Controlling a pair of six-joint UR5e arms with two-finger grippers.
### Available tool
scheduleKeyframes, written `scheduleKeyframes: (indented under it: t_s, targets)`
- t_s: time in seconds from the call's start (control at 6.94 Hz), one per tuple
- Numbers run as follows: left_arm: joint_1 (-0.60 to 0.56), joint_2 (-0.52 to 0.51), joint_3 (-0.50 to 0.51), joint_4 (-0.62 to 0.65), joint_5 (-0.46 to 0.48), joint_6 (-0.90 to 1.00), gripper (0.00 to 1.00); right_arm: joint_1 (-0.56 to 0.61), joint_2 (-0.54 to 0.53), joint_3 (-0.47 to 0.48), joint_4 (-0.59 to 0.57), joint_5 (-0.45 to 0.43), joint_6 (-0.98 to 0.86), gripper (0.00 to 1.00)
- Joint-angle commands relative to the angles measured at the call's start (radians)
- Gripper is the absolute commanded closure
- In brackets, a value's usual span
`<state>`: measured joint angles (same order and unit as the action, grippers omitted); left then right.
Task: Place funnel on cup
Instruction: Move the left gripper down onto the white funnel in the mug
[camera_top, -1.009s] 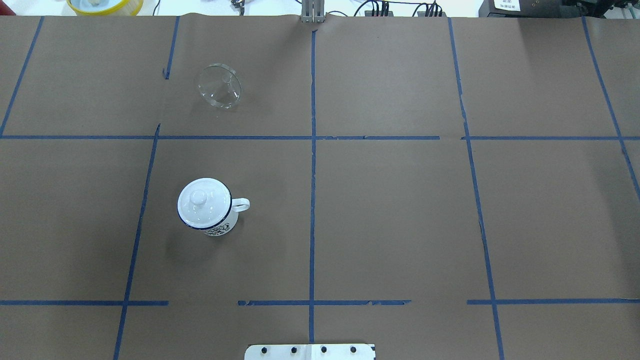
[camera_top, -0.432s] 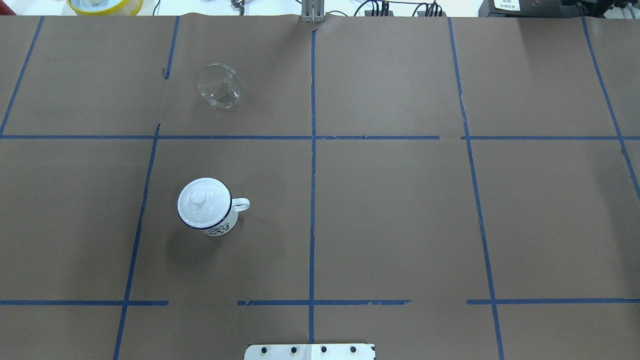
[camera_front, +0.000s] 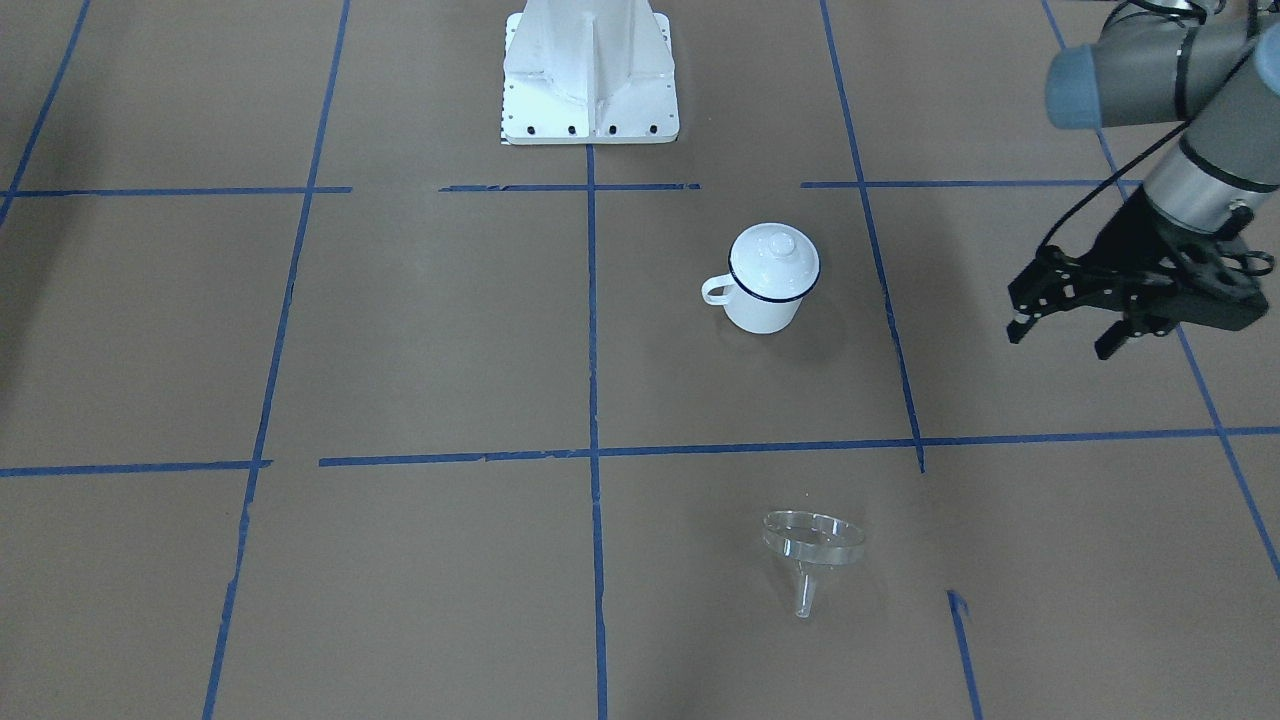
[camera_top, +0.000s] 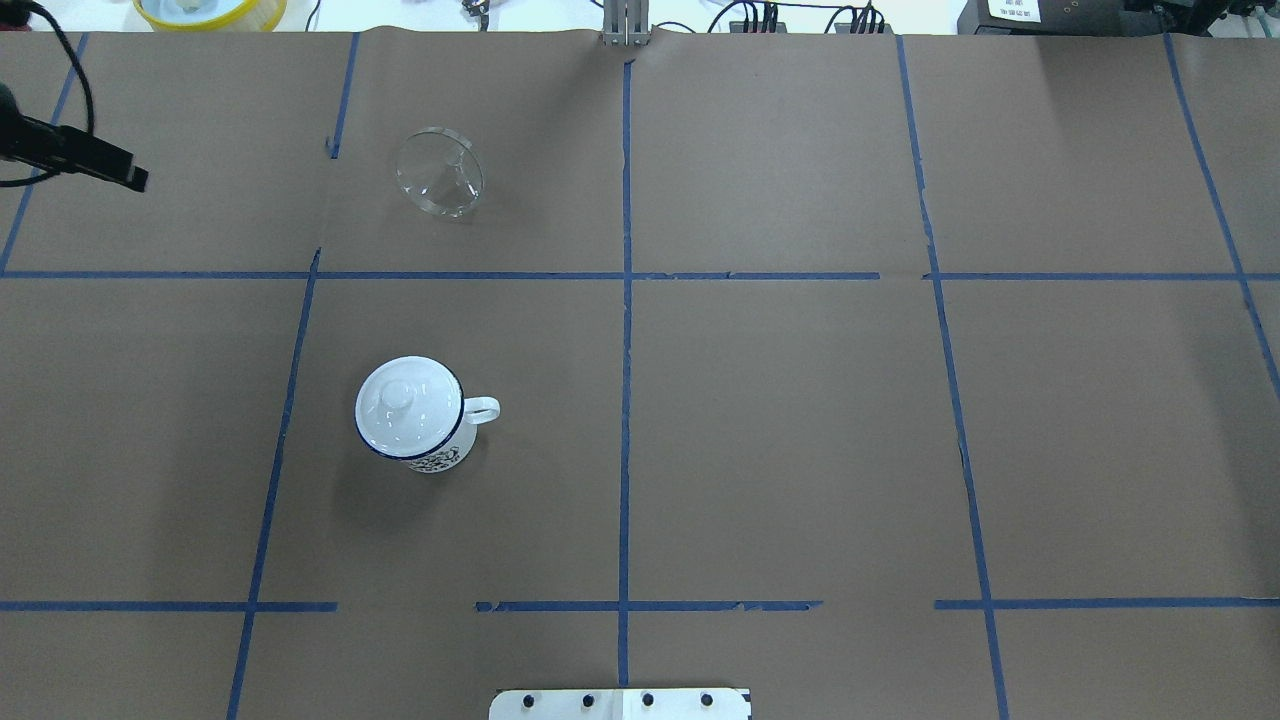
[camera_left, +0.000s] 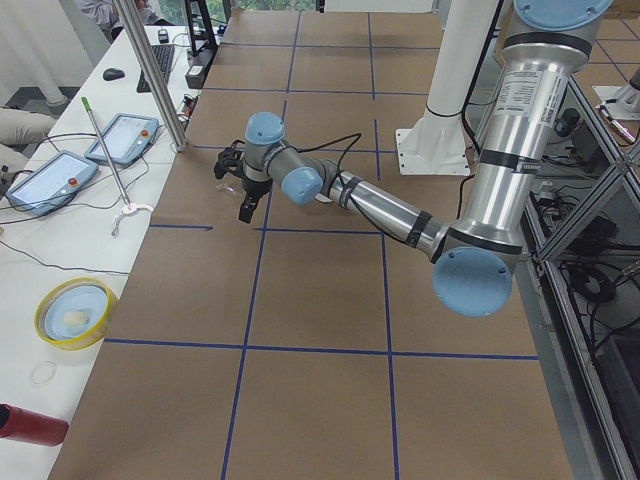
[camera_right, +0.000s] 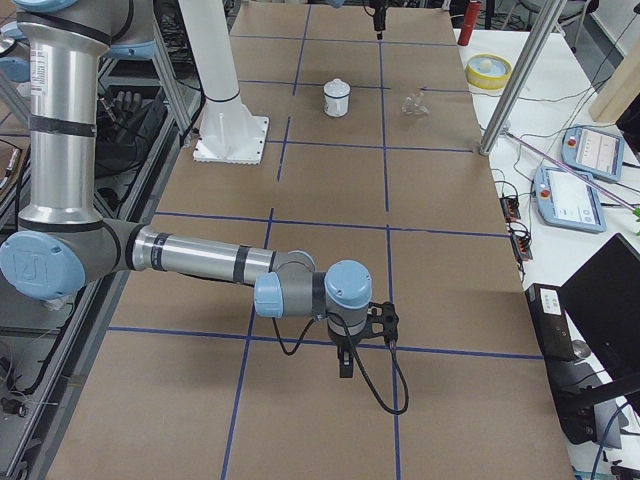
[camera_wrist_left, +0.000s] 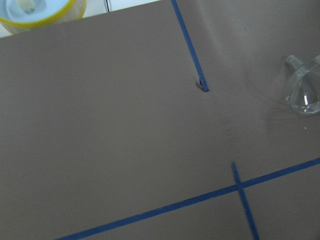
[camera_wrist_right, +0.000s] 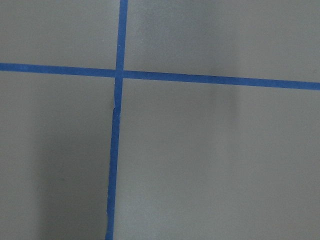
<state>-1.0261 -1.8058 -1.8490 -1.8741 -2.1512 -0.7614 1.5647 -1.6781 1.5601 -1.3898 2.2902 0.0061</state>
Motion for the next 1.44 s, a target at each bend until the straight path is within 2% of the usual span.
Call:
scheduleKeyframes:
  t_s: [0.0, 0.43, 0.58, 0.72, 1.01, 1.3]
  targets:
    - [0.174, -0.053, -0.058, 0.030, 0.078, -0.253, 0.00, 0.000, 0.000, 0.000, 0.000, 0.000, 0.000, 0.00]
    - [0.400, -0.115, -0.180, 0.229, 0.226, -0.506, 0.00, 0.000, 0.000, 0.000, 0.000, 0.000, 0.000, 0.00]
    - [0.443, -0.141, -0.190, 0.287, 0.279, -0.525, 0.00, 0.000, 0.000, 0.000, 0.000, 0.000, 0.000, 0.00]
    - [0.469, -0.142, -0.188, 0.305, 0.307, -0.547, 0.00, 0.000, 0.000, 0.000, 0.000, 0.000, 0.000, 0.00]
    - [0.477, -0.142, -0.184, 0.308, 0.310, -0.549, 0.06, 0.000, 0.000, 0.000, 0.000, 0.000, 0.000, 0.00]
    - [0.474, -0.138, -0.182, 0.314, 0.312, -0.549, 0.06, 0.000, 0.000, 0.000, 0.000, 0.000, 0.000, 0.00]
